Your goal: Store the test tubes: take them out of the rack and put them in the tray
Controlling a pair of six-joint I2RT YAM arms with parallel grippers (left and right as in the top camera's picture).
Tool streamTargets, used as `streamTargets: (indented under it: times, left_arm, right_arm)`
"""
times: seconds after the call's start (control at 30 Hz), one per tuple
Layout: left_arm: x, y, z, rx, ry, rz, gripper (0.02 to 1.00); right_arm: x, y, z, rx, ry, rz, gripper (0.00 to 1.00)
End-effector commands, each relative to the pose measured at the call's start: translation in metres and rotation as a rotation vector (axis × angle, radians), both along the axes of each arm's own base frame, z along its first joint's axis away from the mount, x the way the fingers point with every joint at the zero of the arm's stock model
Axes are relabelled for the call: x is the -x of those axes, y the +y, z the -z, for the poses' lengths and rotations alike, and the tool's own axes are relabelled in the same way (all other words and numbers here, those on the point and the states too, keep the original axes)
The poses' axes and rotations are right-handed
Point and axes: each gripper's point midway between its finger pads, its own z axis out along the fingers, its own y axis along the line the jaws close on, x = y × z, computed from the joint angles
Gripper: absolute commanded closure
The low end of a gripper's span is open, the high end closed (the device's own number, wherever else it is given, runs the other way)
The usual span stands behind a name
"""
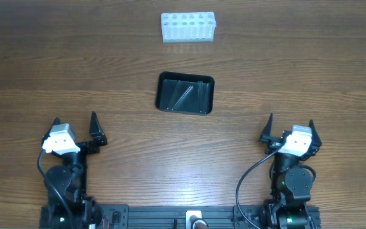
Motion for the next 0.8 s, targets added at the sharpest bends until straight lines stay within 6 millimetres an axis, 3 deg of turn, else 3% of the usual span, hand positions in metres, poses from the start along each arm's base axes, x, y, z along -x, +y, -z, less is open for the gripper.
streamTargets:
  times: [0.03,0.07,0.23,0.8]
  left_arm:
    - [0.0,-0.001,0.001,-0.014,-0.001,0.006,0.023]
    - [0.0,-0.001,0.001,-0.014,-0.001,0.006,0.02]
    - [0.0,-0.001,0.0,-0.015,-0.001,0.006,0.023]
    - [0.0,-0.001,0.0,-0.015,-0.001,0.006,0.02]
  right_arm:
    - [0.001,-0.002,0.002,0.002,0.001,0.008,0.084]
    - [0.0,0.0,0.002,0.001,0.002,-0.009,0.119]
    - [-0.003,0.013,0.005,-0.005,0.012,-0.094,0.009]
    - [-0.004,0.023,0.006,-0.008,0.019,-0.156,0.009]
